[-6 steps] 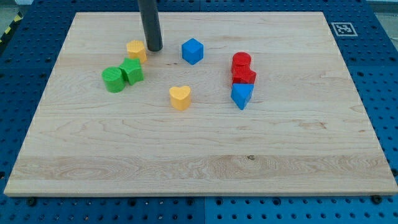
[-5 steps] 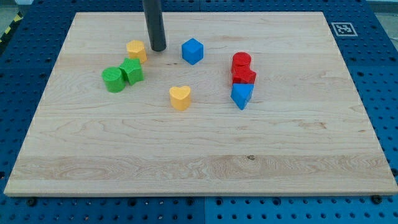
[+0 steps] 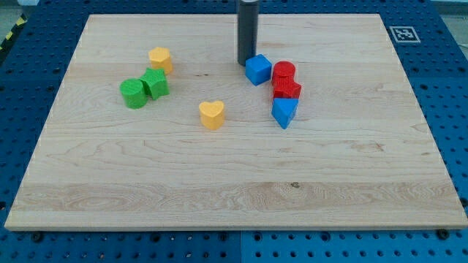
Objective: Move the blue cube into the red circle
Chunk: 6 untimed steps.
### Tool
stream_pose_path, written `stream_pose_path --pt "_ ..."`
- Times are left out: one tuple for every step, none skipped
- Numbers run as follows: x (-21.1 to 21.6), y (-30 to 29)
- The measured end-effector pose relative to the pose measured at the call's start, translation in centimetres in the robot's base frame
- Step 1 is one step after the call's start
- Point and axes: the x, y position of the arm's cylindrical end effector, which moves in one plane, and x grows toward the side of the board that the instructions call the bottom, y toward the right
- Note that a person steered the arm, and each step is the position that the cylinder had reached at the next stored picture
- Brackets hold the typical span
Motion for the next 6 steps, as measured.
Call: stream_pose_path --pt "0.3 0.3" --pt "2.7 0.3" --pt "3.2 0.3" --pt "3.2 0.3" --pt "3.2 -1.0" --pt "3.3 -3.9"
